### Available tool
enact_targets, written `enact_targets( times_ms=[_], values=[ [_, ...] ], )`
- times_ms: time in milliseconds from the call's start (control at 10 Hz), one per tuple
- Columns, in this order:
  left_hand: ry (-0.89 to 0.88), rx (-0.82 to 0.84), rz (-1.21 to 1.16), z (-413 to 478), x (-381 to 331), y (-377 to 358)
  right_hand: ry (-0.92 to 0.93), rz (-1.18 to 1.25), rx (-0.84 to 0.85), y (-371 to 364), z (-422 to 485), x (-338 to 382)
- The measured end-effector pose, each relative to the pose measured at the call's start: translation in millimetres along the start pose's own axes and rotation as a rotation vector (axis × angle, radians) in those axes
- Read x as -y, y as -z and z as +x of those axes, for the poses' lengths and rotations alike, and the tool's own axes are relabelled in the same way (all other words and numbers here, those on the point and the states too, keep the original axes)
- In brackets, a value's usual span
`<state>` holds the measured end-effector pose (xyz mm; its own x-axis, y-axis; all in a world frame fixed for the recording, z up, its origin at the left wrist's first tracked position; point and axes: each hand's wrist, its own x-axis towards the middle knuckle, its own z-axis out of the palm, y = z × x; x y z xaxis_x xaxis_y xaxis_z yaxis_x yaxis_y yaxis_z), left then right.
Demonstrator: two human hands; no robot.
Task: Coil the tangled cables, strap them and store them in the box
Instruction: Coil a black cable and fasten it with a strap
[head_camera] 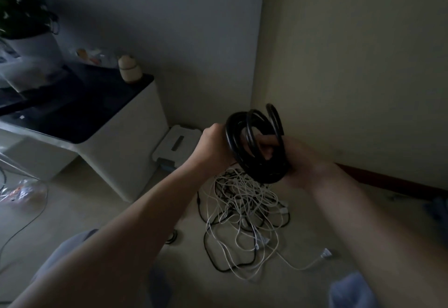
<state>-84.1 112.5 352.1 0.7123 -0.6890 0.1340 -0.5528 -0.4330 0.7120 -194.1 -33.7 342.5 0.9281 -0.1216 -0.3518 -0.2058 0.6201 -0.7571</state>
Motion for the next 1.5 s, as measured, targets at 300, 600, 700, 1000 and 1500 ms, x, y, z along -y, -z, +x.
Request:
enact_targets(
  times_ms=[300, 600, 700, 1000, 1500],
  values=[
    [0.082, 0.291, -0.652, 1, -1, 8, -0.212, 0.100, 0.091, -9, -14, 18],
    [0.207, 0.295, -0.927, -1, 1, 15, -0.187, 0.104, -0.038, -10, -20, 20],
    [0.208, 0.261, -0.874, -1, 1, 12, -0.145, 0.065, -0.080, -9, -21, 22],
    [0.268, 0.012, -0.546, -10, -10, -3, -0.053, -0.037, 0.196, -14, -17, 10],
    [0.273, 0.015, -0.510, -11, -14, -11, -0.047, 0.266, -0.254, 4, 6, 1]
  ],
)
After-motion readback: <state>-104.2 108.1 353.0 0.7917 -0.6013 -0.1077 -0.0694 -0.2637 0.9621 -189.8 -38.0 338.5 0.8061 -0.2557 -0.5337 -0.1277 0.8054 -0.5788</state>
